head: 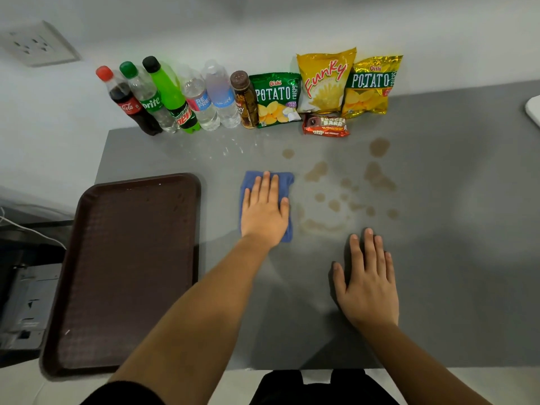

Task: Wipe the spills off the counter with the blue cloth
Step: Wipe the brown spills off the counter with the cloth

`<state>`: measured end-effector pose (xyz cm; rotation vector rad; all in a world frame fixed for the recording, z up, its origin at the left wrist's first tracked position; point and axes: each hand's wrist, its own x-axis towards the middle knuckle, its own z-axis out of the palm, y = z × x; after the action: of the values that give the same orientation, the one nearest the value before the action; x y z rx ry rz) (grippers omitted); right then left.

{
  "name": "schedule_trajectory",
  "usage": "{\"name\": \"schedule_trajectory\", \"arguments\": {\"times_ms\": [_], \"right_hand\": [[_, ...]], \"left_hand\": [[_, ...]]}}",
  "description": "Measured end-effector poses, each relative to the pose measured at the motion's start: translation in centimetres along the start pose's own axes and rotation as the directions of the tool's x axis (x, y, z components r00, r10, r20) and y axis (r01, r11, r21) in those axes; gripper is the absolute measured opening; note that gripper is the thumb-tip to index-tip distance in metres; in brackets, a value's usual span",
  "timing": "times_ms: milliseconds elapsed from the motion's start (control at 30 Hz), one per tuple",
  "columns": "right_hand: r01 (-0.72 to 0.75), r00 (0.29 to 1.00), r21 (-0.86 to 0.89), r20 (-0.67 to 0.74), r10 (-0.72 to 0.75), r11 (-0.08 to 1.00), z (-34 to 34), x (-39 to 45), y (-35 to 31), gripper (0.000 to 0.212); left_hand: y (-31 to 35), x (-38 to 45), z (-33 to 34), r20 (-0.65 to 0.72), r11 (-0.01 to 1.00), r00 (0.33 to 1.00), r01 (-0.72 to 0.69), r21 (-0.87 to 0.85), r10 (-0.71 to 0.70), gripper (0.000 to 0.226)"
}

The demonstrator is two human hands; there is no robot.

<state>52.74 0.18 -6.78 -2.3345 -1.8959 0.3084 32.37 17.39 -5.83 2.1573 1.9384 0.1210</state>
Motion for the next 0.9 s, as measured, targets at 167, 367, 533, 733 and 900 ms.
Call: {"name": "schedule_trajectory", "arguments": {"times_ms": [167,367,533,733,900], "right_hand": [[-0.009,1.000,0.041,0.017,0.008,0.999,-0.4,0.1,-0.1,0.069],[-0.008,1.000,0.136,0.023,0.005,0.991,-1.3,0.2,0.0,0.060],[-0.077,0.995,0.326,-0.031,0.092,0.942,-2.7,0.9,-1.6,0.048],[0.167,0.983,0.304,-0.128,-0.133,0.938,-3.8,3.9,-8.8,0.048],[0.201,0.971,0.153,0.096,-0.217,0.968,-0.6,6.7,-12.9,0.063]], "left_hand": [[4.4,-2.7,1.3,0.013,0.996,0.997,-0.079,-0.038,0.079,0.064],[6.7,-6.5,1.5,0.051,0.988,0.994,-0.087,-0.128,0.095,0.064],[3.4,-6.9,-1.4,-0.114,0.946,0.989,-0.126,-0.299,0.096,0.054],[-2.5,-7.5,-0.9,-0.136,0.973,0.986,0.068,-0.222,-0.100,0.053],[-3.2,-7.9,1.3,-0.118,0.991,0.989,0.074,-0.116,-0.088,0.057]]}}
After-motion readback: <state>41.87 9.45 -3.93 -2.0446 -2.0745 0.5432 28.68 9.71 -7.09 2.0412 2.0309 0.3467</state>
